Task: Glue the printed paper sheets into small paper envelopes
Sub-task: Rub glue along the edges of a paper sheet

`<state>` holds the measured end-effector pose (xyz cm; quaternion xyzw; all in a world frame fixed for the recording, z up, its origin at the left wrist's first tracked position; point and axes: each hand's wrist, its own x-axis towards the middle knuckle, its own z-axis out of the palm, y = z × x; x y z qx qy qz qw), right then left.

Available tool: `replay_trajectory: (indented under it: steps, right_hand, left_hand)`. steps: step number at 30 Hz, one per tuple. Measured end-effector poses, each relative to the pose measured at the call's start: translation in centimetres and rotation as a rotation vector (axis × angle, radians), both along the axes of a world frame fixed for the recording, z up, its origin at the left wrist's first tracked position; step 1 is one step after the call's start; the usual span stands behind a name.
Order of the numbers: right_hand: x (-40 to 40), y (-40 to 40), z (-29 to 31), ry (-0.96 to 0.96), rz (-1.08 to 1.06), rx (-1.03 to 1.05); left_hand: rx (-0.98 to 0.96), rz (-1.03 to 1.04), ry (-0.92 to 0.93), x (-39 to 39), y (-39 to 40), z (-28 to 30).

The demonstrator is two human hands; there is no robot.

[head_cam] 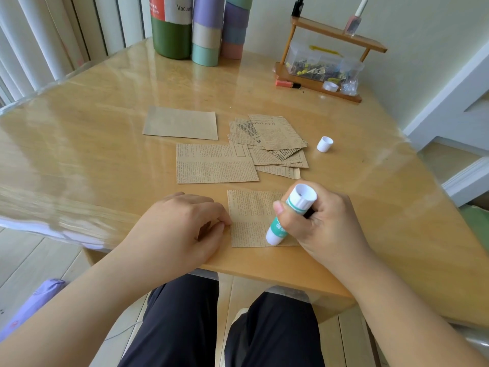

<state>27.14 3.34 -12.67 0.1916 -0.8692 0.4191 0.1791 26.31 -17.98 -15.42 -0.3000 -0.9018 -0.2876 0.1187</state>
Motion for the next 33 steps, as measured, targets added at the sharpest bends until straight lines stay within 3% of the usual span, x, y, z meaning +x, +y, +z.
replay_trajectory:
  steps: [10, 23, 33]
  right_hand:
    - [-3.0, -0.2, 0.2, 0.029, -0.081, 0.018]
    - [0.8, 1.5, 0.5, -0.01, -0.01, 0.031]
    - [-0.1, 1.7, 0.1, -0.023, -0.07, -0.018]
  left_hand:
    - [-0.012, -0.002, -0.002, -0.1, -0.1, 0.0]
    - [-0.018, 0.0, 0.014, 0.0, 0.0, -0.1]
    - [-0.015, 0.002, 0.026, 0.1, 0.0, 0.1]
